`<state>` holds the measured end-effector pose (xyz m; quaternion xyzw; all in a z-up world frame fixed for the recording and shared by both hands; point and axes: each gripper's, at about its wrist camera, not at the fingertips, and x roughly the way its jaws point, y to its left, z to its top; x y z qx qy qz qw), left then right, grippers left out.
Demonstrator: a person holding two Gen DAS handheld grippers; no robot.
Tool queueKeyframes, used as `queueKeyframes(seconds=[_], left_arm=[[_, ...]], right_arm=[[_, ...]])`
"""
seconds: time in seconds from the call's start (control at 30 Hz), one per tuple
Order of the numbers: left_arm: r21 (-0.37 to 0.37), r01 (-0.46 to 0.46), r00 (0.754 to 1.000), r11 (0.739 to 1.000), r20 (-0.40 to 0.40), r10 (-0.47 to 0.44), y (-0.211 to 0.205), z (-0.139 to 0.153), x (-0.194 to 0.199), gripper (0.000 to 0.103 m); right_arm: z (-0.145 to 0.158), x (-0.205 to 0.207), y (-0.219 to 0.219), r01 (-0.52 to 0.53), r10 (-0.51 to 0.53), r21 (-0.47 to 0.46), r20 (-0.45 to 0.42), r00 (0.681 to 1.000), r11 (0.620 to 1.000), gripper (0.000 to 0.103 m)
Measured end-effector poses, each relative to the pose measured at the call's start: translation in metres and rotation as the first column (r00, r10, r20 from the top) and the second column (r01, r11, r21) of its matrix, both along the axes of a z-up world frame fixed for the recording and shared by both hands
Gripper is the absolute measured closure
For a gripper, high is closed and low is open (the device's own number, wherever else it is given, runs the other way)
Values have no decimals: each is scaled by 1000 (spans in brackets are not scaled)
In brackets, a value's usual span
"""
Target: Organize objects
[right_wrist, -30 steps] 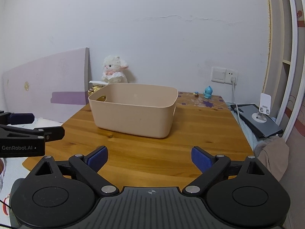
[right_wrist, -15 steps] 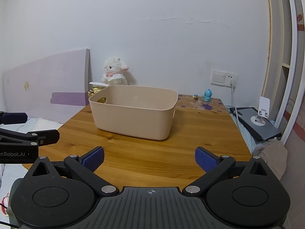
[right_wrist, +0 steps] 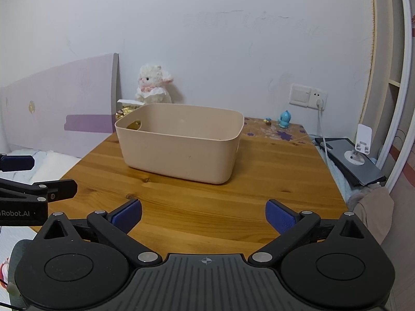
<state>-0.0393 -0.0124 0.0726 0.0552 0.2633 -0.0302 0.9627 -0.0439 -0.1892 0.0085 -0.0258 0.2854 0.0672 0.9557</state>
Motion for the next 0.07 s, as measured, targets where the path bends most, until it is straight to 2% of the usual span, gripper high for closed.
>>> queueKeyframes(seconds=[0.07], left_arm=[[-8,-6,1000,1000,-11,6,4,-2,6,10]], right_arm=[[-3,9,3,-6,6,-1,-12,1000,1000,0]])
